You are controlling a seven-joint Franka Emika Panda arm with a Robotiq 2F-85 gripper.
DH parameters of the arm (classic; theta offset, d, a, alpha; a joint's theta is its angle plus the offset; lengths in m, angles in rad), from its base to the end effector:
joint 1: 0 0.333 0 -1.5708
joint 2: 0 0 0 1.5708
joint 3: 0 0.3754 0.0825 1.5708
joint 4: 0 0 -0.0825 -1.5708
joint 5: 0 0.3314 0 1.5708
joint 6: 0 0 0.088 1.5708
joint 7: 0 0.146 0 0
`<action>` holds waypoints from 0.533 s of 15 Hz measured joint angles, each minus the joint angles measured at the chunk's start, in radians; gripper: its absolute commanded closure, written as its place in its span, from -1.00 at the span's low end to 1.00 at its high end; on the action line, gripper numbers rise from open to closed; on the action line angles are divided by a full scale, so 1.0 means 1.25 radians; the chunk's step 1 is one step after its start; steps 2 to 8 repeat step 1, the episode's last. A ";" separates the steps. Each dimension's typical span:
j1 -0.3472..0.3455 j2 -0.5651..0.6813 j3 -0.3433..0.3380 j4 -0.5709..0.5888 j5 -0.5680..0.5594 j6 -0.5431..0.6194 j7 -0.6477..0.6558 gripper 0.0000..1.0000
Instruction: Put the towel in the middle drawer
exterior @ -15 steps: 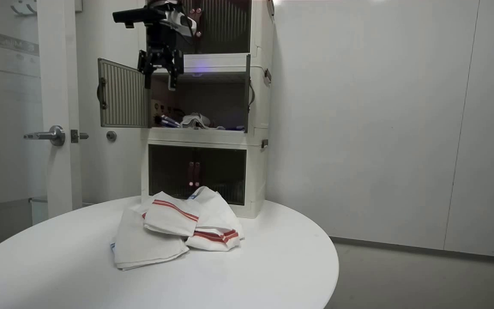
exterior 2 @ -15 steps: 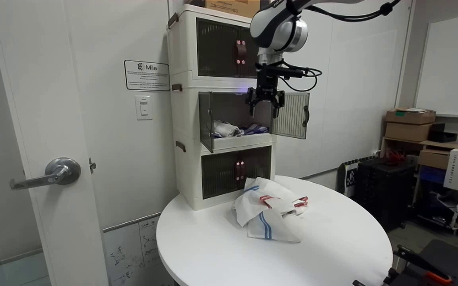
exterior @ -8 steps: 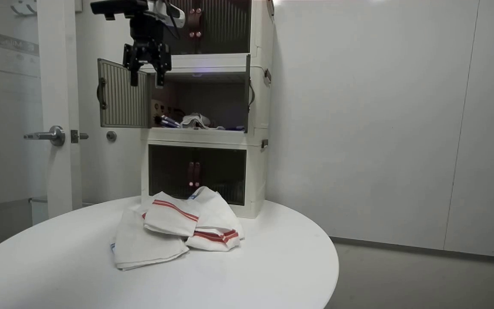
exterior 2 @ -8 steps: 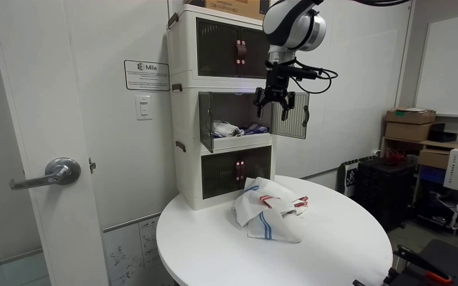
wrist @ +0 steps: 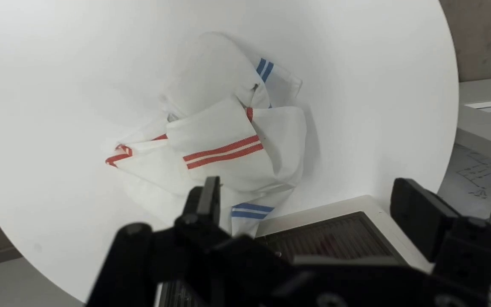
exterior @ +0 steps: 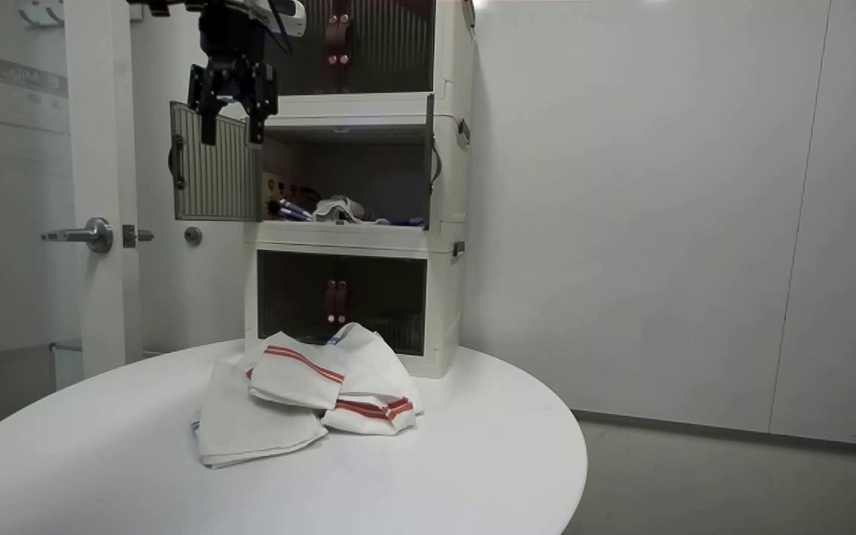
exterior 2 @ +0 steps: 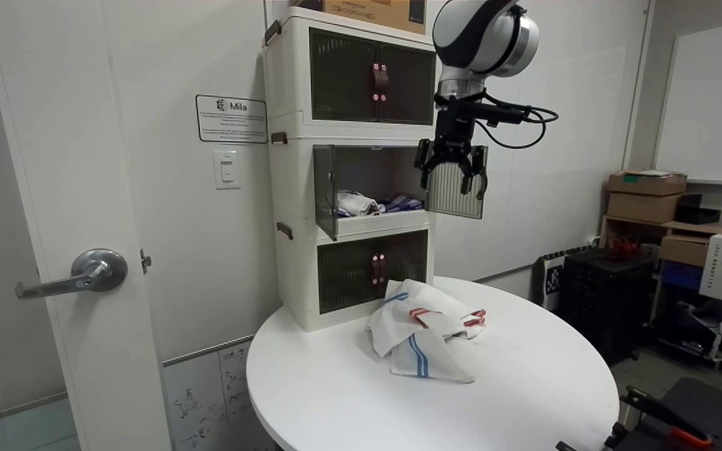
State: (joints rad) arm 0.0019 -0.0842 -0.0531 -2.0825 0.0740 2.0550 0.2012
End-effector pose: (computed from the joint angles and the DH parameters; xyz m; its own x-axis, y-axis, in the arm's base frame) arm 0.4823 -0.0189 0.5111 0.9585 -0.2824 0.0398 -0.2786 -0.9570 -0.0813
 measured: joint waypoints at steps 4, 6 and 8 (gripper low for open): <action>0.000 0.000 0.000 0.000 0.000 0.000 0.000 -1.00; 0.000 0.000 0.000 0.000 0.000 0.000 0.000 -1.00; 0.000 0.000 0.000 0.000 0.000 0.000 0.000 -1.00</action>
